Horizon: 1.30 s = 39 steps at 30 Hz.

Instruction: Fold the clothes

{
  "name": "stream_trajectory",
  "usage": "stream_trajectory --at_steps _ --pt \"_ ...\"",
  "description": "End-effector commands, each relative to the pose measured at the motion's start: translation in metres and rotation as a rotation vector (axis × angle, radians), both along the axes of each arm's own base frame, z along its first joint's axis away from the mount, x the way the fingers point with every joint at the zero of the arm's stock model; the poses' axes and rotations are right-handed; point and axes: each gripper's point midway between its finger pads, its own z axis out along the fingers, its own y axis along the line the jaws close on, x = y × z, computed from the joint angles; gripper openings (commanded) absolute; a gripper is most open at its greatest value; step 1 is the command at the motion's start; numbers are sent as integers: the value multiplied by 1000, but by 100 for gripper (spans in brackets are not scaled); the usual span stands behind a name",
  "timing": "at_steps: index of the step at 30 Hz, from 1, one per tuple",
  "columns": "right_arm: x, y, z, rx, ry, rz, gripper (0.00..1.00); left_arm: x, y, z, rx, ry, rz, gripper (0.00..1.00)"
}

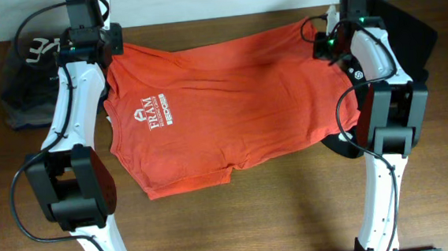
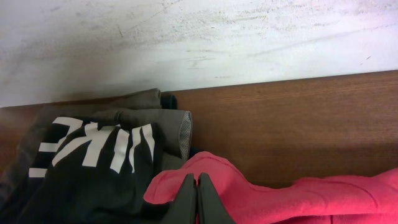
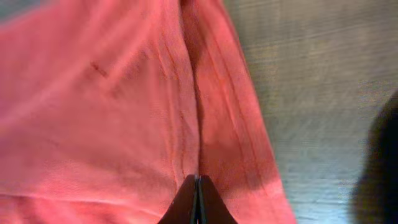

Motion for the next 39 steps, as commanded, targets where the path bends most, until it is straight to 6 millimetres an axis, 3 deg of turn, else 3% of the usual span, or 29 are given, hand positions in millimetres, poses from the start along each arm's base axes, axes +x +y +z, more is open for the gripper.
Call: stream_trajectory --at_steps 1,5,13,18,23,27,39 --pt "16 1 45 -24 -83 -1 4 2 -1 0 -14 -8 2 1" --pt "14 -4 60 -53 -75 -16 4 2 -1 0 -14 -8 2 0" --pt "2 -18 63 -62 -27 -43 4 2 -1 0 -14 -5 2 0" --pt "-8 -28 69 -56 -2 -61 4 -7 -1 12 -14 -1 2 0" --pt "-21 -41 90 -48 -2 -57 4 -35 -7 46 -36 14 -24 1" --pt "-33 -46 99 -38 17 -42 4 -59 -19 57 -82 62 -78 0" --pt "-64 -40 89 -25 136 24 4 -135 -27 6 -138 428 -74 1"
